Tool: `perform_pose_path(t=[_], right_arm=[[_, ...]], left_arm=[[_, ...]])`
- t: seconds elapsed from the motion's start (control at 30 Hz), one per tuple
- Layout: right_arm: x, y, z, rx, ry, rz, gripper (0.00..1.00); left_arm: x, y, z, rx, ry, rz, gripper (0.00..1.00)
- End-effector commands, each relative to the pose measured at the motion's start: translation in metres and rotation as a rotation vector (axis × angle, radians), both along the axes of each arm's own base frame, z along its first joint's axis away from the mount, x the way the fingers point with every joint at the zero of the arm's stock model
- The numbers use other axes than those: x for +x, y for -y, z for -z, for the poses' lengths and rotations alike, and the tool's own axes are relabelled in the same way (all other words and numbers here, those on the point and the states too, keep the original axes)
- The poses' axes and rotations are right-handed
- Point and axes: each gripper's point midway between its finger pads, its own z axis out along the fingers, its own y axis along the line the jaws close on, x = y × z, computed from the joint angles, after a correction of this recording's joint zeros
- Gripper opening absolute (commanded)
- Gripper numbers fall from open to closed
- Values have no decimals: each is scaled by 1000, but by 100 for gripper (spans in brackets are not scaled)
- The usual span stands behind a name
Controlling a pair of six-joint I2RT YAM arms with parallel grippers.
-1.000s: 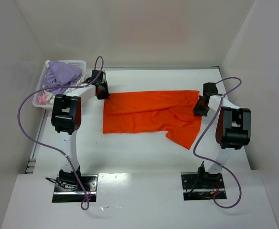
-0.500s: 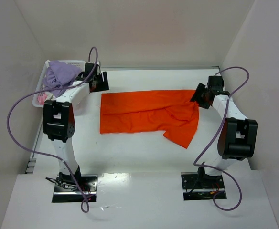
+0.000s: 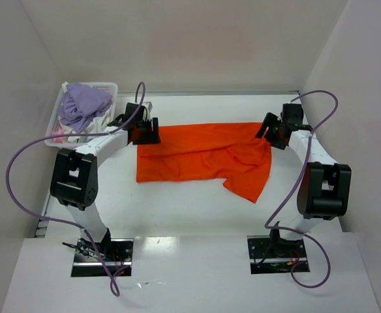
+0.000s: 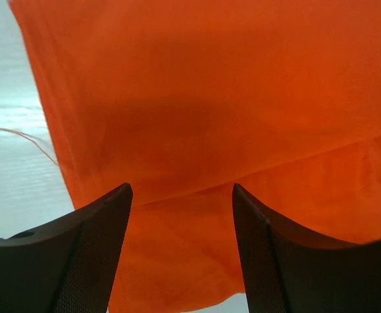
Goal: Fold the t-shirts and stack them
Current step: Fold the flattened tshirt in 1/3 of the way
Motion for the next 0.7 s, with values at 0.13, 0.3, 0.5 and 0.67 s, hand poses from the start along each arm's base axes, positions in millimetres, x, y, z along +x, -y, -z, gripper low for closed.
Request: perform_pose_path(t=[0.13, 0.3, 0.5, 0.67], right_arm=[[0, -3, -13, -18, 64, -30, 79], [-1, -2, -14, -25, 71, -24, 80], [0, 0, -6, -30, 52, -18, 80], [5, 2, -1, -36, 38, -12, 80]], left_arm=[[5, 10, 41, -7, -68, -42, 71], [10, 8, 67, 10, -113, -71, 71], [19, 2, 96, 63, -162, -99, 71], [29, -6, 102, 63, -164, -133, 71]])
